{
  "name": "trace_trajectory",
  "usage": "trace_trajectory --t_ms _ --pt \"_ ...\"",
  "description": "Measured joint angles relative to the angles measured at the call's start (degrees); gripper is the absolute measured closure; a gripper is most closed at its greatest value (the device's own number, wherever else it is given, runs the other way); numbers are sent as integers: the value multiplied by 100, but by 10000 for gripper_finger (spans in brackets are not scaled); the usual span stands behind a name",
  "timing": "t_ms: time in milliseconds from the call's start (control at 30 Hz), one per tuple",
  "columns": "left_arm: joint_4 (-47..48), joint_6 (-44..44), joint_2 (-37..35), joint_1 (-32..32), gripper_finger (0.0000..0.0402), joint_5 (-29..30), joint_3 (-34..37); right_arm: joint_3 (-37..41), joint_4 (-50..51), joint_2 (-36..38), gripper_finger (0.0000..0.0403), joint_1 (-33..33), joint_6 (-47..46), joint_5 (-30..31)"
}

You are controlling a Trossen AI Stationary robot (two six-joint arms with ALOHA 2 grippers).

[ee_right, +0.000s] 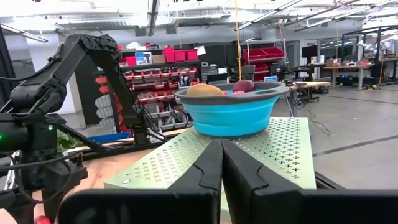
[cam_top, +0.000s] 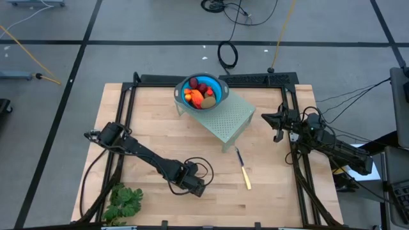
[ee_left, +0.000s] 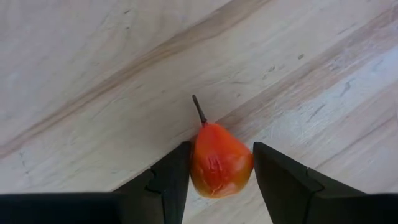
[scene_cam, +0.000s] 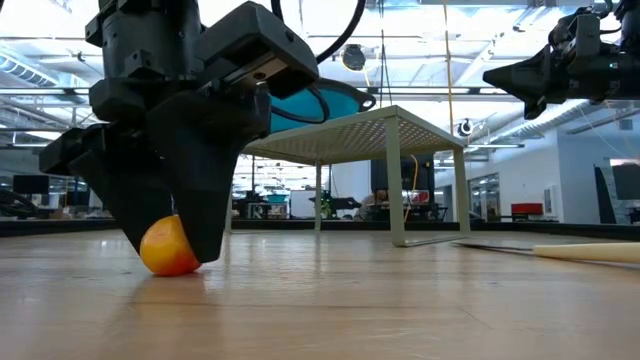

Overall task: Pick & Place Fruit
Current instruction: Put the pear into the blue strainer bowl on the shelf

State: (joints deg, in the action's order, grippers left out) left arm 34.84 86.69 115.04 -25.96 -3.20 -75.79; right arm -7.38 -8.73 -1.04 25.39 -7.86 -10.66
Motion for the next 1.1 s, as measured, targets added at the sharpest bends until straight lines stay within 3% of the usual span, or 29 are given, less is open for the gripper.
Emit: trace_trajectory --t_ms 333,700,1100 --pt "-20 -92 2 7 301 -109 0 0 -2 0 403 0 0 -4" --pt "-39 -306 -442 196 296 -218 24 0 -4 0 403 1 -32 -9" --pt "-95 -856 -1552 637 296 430 24 0 -4 2 403 1 -44 -12"
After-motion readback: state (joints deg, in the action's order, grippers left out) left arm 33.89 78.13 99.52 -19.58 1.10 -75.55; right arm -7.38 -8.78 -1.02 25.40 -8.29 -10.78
